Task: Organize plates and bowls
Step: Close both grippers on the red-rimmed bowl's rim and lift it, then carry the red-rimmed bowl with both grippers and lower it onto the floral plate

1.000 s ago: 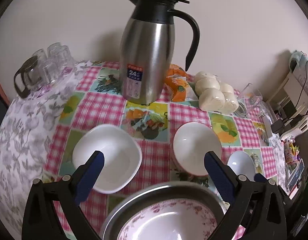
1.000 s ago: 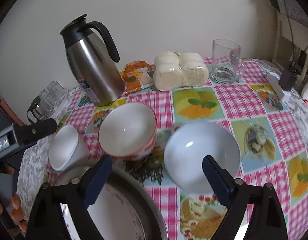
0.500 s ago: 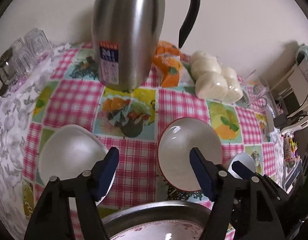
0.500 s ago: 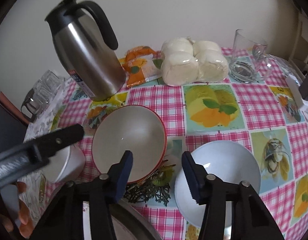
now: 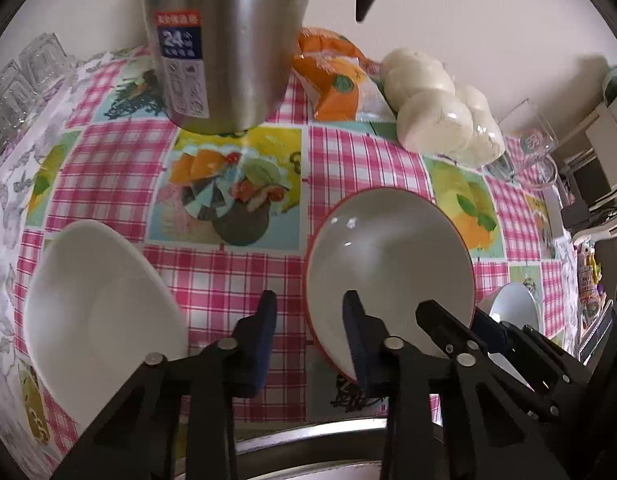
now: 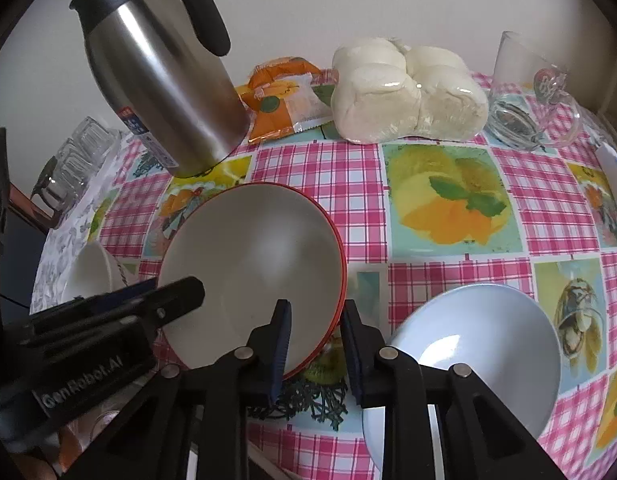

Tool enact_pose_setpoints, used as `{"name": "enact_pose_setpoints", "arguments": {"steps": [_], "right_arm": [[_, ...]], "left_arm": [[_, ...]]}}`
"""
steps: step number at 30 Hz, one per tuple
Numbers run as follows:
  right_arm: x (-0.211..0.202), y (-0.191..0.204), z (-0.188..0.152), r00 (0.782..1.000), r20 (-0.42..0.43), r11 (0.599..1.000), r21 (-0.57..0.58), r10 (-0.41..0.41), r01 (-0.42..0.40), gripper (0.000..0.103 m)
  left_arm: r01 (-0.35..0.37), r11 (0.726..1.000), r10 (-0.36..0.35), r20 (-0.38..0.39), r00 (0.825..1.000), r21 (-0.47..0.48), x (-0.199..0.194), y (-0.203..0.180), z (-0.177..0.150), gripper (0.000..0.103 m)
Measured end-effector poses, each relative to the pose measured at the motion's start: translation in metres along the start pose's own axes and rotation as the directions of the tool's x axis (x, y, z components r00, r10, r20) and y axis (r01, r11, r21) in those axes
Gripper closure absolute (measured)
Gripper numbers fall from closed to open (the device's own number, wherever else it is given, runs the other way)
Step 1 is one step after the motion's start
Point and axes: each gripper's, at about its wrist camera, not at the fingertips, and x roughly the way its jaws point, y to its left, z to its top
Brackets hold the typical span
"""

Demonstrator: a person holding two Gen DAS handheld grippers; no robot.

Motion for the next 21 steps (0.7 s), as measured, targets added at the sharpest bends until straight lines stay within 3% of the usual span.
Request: {"name": "enact_pose_setpoints", "arguments": {"steps": [6,15,21], "right_arm": [[0.008,0.003,0.002,1.0,-0.018,1.0,-0.016,-0.016,0.016,0.077],[0.003,0.001,0.001,1.0,-0.002,1.0,-0.018,-0.01,0.01,0.081],[-0.009,-0.001,0.0,1.0,0.024,1.0,0.002,-0.001,0.001,0.081]], "left_arm": [[0.006,1.0,-0.006,-0.024,1.0,0.013,0.012,-0.003,-0.001,0.086],[0.001,1.0,-0.001,-0.009,1.0,0.025,0.008,-0.002,-0.001,0.087],[-0.005,0.999,0.003,0.048,0.999,0.053,-0.012,-0.009,0.0,0.087]]}}
